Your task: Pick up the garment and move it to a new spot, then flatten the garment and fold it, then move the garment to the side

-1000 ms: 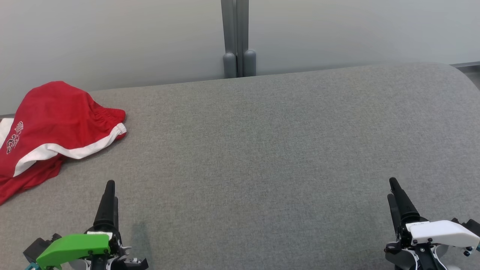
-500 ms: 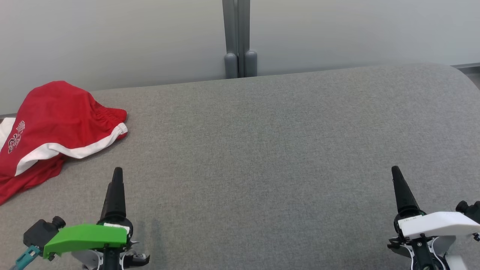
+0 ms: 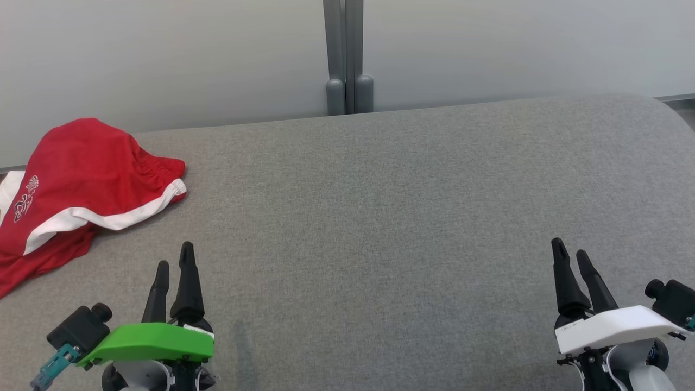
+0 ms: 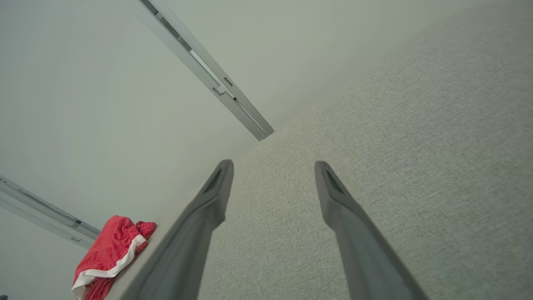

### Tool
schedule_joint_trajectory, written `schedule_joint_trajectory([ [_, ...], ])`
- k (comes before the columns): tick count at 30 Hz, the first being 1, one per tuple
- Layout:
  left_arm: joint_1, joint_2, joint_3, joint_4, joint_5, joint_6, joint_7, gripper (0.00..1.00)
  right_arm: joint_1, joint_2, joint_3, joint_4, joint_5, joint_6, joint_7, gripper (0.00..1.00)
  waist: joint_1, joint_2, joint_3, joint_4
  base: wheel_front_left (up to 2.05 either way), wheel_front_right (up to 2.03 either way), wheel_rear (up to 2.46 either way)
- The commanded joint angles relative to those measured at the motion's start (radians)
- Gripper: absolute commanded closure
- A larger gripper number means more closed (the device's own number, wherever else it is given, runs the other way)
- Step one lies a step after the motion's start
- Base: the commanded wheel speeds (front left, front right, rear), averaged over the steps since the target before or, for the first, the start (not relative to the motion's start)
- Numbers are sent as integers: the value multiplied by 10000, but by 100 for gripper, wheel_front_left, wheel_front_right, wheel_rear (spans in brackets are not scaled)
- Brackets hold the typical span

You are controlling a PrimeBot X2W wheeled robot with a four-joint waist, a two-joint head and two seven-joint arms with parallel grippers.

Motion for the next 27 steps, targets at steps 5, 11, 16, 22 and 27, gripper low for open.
schedule_joint_trajectory([
  [5,207,71,-37,-203,1159,161,-230,0,127,-74,177,-203,-1218,2,-260,0,0,0,-35,2,0,0,0],
  [11,437,77,-57,-167,2014,201,-407,0,237,-81,288,-109,-2088,2,-432,0,0,0,-62,9,0,0,0],
  [16,576,81,-113,-153,2547,256,-531,0,290,-85,354,-60,-2703,2,-563,0,0,0,-71,13,0,0,0],
  [22,684,87,-204,30,3084,259,-698,0,352,-90,397,-32,-3429,2,-727,0,0,0,-75,13,0,0,0],
  [27,736,92,-274,140,3491,267,-820,0,390,-93,463,-53,-4043,2,-853,0,0,0,-86,23,0,0,0],
])
